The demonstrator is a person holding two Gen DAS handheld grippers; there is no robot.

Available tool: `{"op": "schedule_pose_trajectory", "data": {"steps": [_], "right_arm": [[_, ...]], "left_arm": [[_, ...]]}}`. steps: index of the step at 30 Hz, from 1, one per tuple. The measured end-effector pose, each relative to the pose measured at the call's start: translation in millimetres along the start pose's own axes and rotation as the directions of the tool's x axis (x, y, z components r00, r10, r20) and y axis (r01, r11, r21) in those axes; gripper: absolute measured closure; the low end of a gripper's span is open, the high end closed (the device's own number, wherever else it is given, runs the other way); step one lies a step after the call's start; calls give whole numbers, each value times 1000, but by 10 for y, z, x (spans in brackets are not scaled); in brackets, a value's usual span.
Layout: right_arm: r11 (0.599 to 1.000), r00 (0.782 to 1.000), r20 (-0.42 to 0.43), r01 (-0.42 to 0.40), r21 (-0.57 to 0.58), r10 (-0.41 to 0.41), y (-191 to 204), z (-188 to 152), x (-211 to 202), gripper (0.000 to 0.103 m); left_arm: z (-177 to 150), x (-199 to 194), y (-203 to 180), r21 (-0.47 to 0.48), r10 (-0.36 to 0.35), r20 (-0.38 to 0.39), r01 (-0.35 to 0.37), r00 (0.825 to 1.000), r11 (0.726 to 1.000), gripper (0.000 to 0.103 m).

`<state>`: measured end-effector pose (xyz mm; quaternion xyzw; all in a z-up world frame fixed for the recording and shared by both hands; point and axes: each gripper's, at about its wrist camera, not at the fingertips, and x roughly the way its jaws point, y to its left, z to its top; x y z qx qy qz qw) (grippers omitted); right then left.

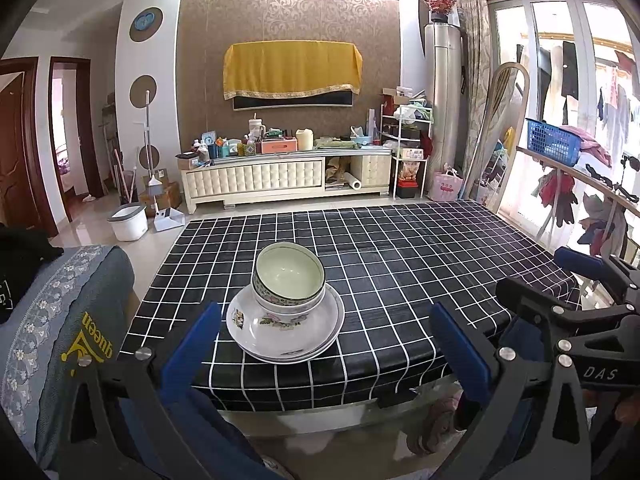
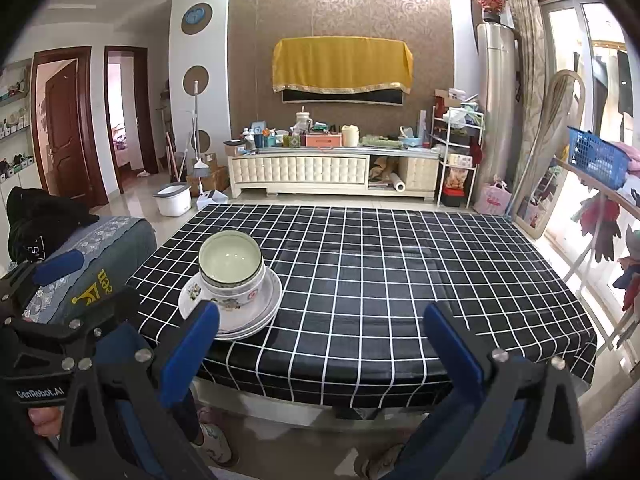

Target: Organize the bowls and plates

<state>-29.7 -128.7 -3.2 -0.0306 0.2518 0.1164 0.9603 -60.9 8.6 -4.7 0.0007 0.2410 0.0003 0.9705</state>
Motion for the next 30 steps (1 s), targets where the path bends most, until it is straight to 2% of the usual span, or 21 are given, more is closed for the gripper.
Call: {"op": "schedule_pose_trajectory", "data": {"steps": [30], "right_arm": [[1000, 1000, -18, 0, -4, 0, -1, -71, 26, 0]], "left_arm": [[-28, -40, -10, 12, -22, -8, 23, 1000, 1000, 0]]}}
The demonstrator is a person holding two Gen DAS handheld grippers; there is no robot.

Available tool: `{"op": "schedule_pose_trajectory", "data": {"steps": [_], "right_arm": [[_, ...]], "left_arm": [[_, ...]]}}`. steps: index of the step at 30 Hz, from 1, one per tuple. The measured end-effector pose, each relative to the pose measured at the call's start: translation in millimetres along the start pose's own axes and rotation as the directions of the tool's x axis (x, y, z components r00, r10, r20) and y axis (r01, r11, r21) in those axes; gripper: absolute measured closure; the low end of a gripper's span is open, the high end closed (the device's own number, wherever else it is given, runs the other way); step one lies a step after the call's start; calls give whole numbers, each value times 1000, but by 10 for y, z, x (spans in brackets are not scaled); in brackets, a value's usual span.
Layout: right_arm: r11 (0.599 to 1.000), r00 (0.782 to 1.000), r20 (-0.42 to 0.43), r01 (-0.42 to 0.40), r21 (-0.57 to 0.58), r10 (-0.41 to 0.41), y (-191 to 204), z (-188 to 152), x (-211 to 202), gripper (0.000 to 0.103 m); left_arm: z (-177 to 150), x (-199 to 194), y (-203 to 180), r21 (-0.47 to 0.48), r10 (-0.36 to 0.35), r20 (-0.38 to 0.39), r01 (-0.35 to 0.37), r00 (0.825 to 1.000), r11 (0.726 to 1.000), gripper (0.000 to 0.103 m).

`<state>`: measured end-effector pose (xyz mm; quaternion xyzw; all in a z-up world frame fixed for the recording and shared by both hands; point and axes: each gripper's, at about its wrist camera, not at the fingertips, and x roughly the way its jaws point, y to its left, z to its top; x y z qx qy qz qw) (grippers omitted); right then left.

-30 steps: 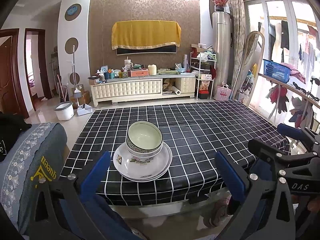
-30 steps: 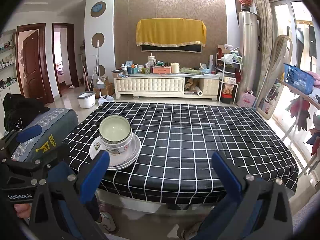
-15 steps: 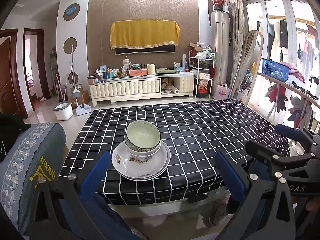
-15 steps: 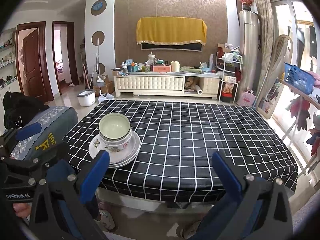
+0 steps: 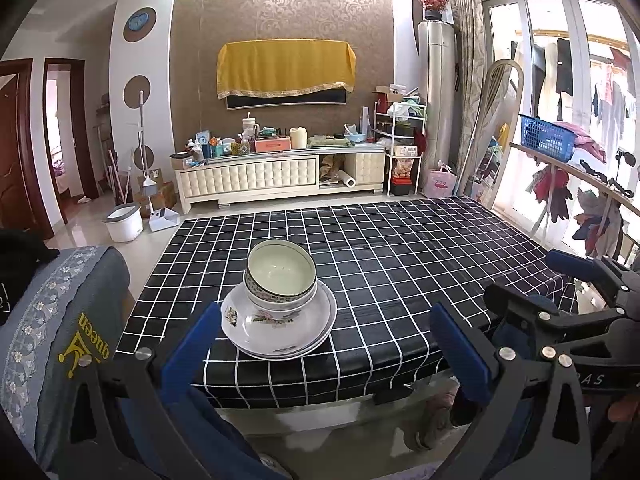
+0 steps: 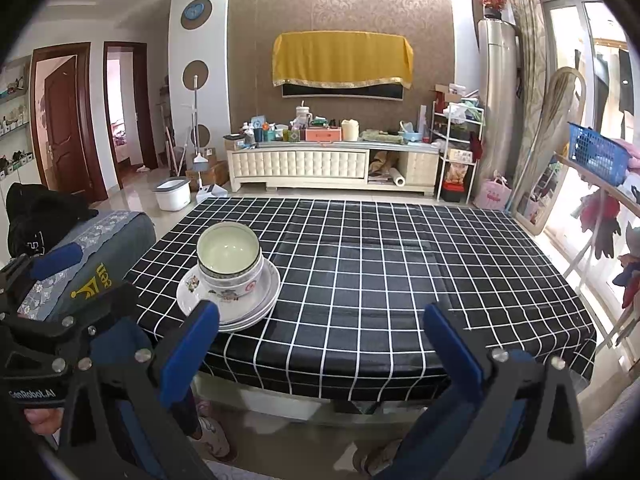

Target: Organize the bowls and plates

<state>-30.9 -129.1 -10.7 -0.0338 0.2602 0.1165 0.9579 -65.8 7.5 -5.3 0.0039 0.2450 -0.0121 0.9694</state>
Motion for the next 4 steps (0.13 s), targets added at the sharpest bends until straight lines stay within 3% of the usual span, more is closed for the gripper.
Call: {"op": "schedule_pose_trajectory", "data": {"steps": [4], "right_arm": [[1000, 1000, 0, -1, 2, 1, -2, 1, 1, 0]], "left_arm": [[2, 2, -1, -1, 0, 1, 0, 1000, 1000, 0]]}}
